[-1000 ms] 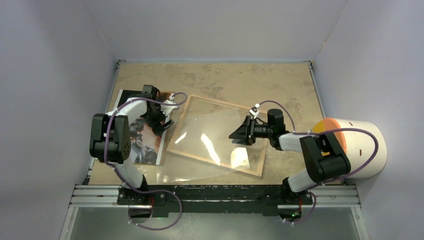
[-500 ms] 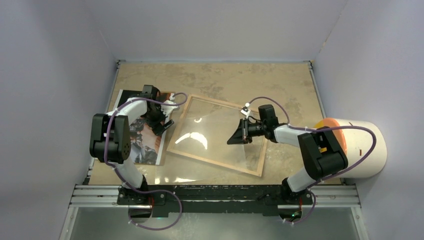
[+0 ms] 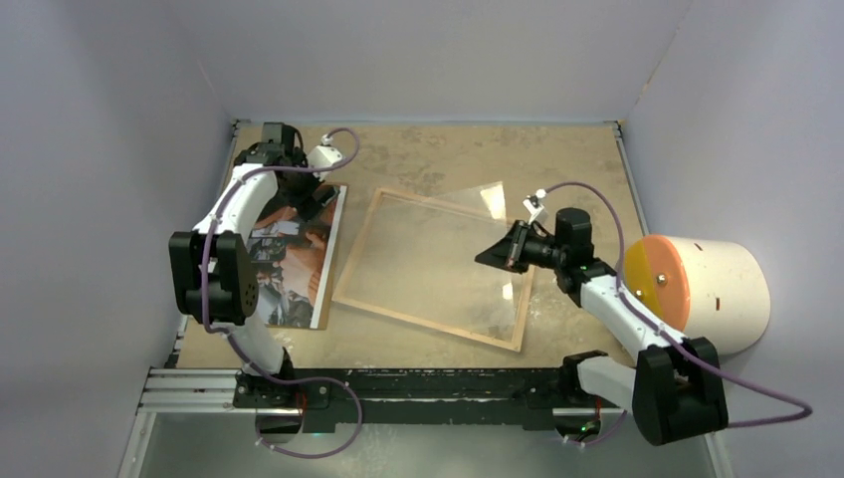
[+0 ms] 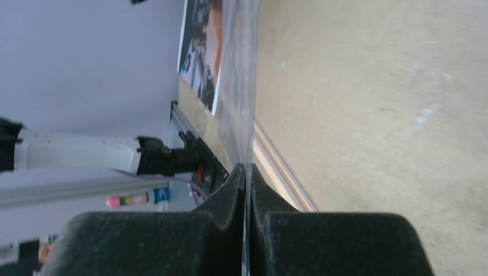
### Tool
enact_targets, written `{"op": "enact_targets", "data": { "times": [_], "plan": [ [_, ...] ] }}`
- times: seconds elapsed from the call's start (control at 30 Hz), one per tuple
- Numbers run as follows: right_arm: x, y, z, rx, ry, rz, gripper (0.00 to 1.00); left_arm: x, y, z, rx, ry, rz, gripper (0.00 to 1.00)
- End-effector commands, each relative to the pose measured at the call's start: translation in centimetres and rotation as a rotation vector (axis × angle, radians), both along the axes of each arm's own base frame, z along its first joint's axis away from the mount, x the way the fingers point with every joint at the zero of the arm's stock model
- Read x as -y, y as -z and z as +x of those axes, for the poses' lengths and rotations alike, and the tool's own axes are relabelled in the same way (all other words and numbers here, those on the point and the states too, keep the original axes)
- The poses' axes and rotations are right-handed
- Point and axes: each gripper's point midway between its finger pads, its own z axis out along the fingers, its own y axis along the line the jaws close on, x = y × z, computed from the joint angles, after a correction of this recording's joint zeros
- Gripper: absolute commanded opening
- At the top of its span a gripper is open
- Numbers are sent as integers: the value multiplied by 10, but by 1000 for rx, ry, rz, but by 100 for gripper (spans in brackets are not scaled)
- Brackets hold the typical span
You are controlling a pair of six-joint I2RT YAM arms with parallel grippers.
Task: Put the photo into the frame
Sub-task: Place the photo frame item in the photo frame.
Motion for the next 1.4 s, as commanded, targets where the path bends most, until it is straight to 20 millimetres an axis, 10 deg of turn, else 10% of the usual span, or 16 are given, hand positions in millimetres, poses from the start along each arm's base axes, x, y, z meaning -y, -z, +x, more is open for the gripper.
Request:
{"op": "enact_targets", "data": {
  "times": [0.0,0.47,1.37],
  "plan": [
    [26,22,-1,-124,143,-24,0,12,12,-3,-63,-11,-81,100],
    [30,26,13,-113,176,37,0,63,63,-32,-213,90,-171,99],
    [45,33,33,-107,279,50,0,61,82,-44,-248,104,-156,97]
  ]
}}
